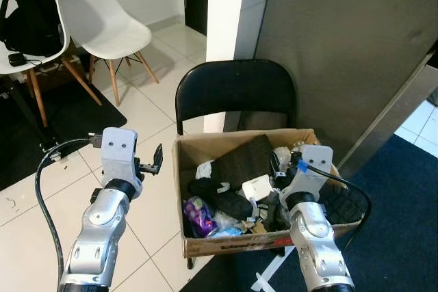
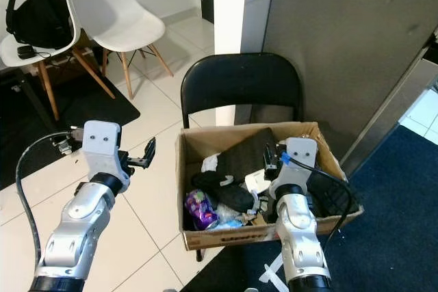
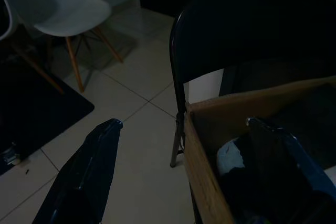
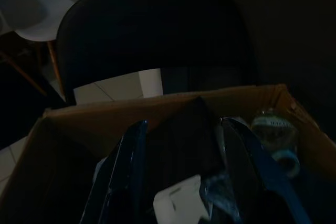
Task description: Picking trash to rubbish bin
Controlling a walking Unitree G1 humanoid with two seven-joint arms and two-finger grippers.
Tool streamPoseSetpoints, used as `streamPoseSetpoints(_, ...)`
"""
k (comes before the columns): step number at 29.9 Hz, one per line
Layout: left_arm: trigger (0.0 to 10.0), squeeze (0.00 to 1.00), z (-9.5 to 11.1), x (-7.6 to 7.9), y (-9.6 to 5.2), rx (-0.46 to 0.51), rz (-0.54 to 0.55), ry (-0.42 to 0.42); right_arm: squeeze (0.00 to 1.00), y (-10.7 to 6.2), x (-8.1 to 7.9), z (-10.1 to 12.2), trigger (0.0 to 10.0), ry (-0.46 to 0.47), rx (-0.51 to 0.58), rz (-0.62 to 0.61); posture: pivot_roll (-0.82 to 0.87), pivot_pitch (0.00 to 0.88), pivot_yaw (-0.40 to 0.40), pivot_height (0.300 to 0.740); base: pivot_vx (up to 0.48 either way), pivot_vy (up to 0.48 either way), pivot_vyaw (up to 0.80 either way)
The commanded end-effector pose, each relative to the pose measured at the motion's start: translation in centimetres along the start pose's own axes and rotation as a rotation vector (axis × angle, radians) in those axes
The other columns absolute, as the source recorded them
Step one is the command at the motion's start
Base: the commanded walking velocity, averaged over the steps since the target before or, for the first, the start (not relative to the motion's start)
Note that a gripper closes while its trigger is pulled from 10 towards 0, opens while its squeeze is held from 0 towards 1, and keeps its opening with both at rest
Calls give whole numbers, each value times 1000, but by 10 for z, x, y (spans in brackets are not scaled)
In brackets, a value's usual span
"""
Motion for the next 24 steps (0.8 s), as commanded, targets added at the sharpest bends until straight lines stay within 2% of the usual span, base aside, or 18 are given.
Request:
streamPoseSetpoints(1,10000,0,-3,1,-1,-10,1,-4,0,-2,0,0,10000,-2,-8,1,-18,83,-7,740,-289,0,0)
streamPoseSetpoints(5,10000,0,-3,2,0,-10,-5,-2,0,-2,-1,1,10000,-1,-9,1,-18,83,-7,740,-271,0,0)
streamPoseSetpoints(22,10000,0,-6,3,2,-25,-8,19,0,-4,0,2,10000,1,-16,3,-24,81,1,740,0,0,0)
streamPoseSetpoints(24,10000,0,-6,3,2,-26,-11,25,0,-4,0,2,10000,8,-20,1,-22,83,-2,740,0,0,-800)
Point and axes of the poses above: a point about 5 cm out from each wrist's last joint towards the gripper, its own y axis pointing out of the wrist towards the gripper, its own z axis along the axis of the wrist's last joint, x = y × z, the point moved 1 cm from there along y, pointing out of the wrist towards the gripper, and after that the axes turned 14 degrees about -y, right-handed, at the moved point
